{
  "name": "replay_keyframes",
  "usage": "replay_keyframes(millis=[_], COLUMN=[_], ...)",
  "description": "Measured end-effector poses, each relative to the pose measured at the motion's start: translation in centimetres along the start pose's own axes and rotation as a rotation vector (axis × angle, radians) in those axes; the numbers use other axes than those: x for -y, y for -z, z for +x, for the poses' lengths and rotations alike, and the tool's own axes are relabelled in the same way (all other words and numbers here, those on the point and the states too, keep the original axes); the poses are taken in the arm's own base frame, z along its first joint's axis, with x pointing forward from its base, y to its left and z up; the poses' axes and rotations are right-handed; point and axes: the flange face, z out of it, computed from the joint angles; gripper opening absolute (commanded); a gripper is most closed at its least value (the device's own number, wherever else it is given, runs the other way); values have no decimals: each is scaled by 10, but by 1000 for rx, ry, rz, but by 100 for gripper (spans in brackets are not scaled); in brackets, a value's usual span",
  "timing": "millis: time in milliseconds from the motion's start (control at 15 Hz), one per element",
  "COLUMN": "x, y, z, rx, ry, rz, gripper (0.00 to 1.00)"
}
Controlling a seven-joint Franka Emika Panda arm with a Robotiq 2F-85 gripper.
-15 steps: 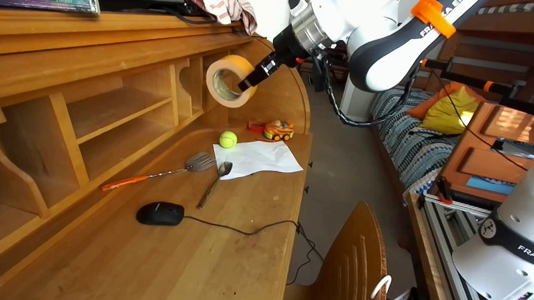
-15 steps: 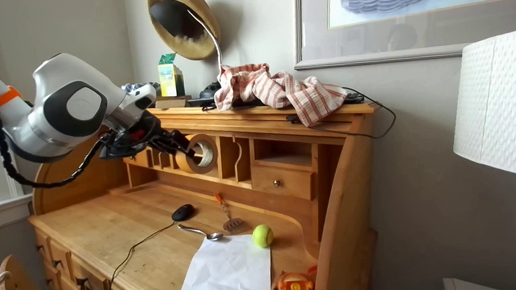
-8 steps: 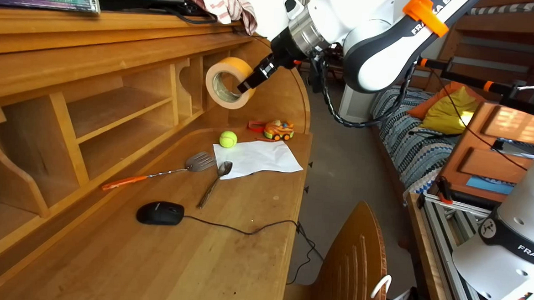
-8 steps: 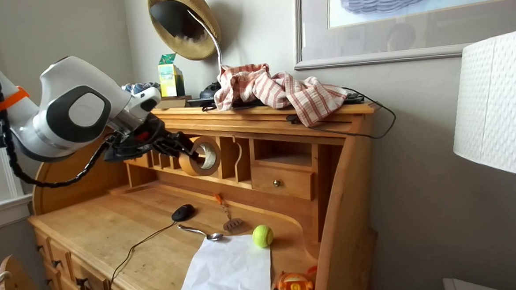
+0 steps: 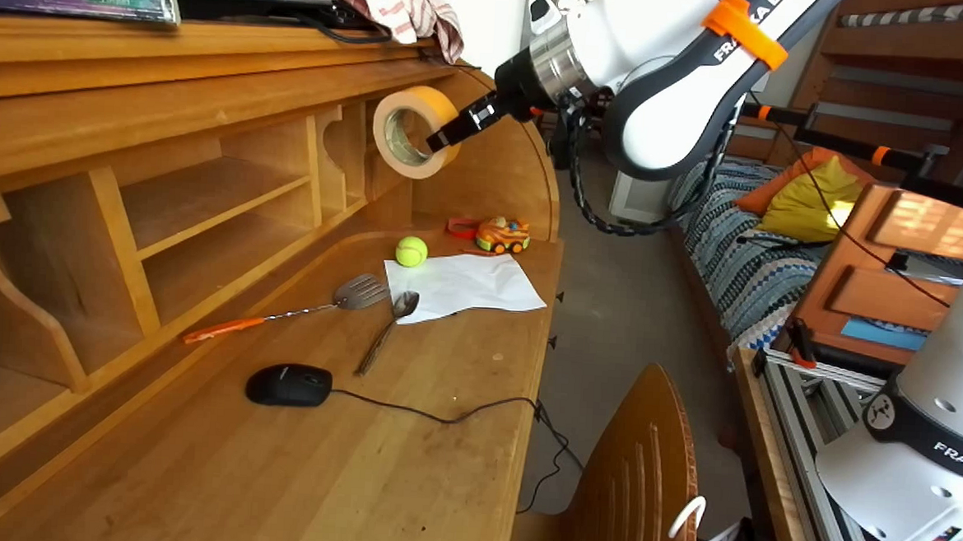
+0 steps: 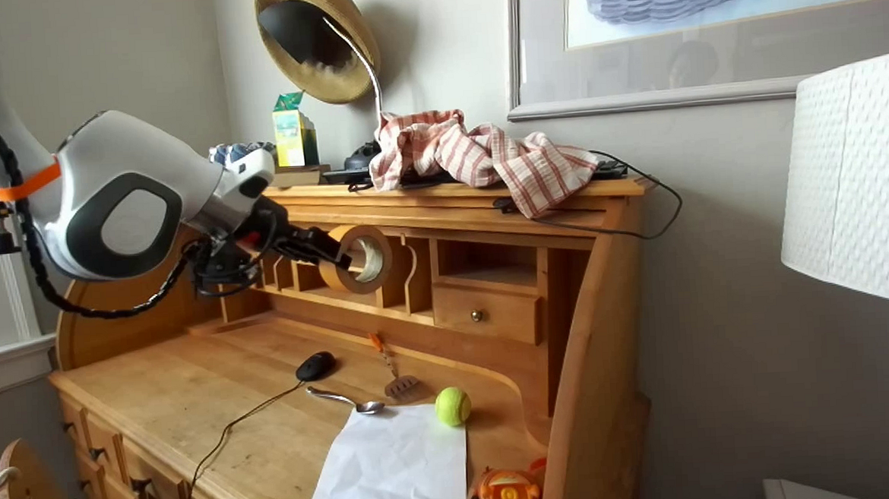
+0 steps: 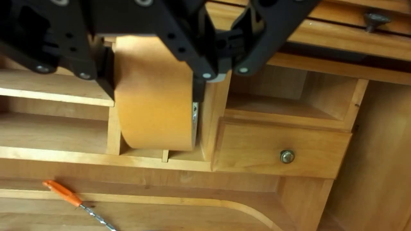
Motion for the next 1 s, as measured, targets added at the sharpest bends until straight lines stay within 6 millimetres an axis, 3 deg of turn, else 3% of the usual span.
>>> replay_keyframes(millis=[533,733,1000], x=[74,81,75], y=[-40,-52,-61], z=[-57,-69,-74], rx=[-22,4,21], ry=[-2,6,3], rz=[80,73,24], gripper=[29,29,29])
